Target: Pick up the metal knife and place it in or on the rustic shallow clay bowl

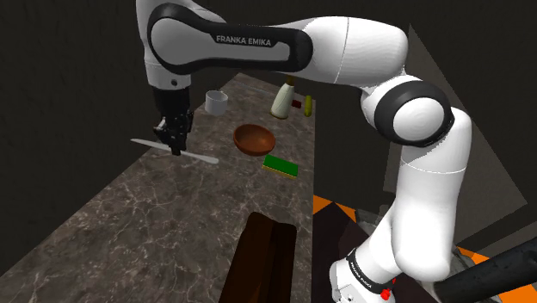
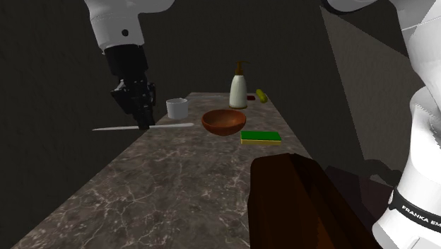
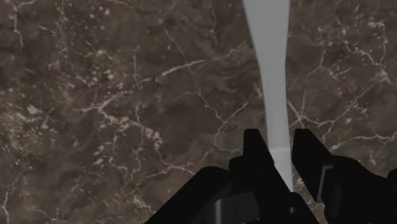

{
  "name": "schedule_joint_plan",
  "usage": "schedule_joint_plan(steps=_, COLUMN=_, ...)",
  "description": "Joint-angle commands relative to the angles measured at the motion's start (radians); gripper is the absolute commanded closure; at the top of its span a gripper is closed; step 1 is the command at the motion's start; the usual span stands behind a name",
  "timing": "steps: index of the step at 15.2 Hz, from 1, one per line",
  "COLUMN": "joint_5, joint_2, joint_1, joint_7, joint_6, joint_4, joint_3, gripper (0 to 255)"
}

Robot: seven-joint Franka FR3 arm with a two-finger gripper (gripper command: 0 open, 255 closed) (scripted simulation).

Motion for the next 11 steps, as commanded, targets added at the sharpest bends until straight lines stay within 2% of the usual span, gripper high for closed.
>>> schedule_joint_plan(steps=1, joint_5=0.001, joint_2=-0.003, joint_1=0.001, joint_7=0.0, joint_6=-0.024, joint_4=0.02, joint_3=0.001, gripper=255)
schedule_joint_plan(steps=6, joint_5=0.017, joint_2=-0.106, joint_1=-0.089, joint_7=-0.104, joint_6=0.015, joint_4=-0.122, joint_3=-0.024, gripper=255)
schedule_joint_plan(steps=11, joint_5=0.024, joint_2=-0.181, joint_1=-0.168, joint_7=-0.212, joint_6=0.037, joint_4=-0.22, joint_3=-0.058, gripper=255)
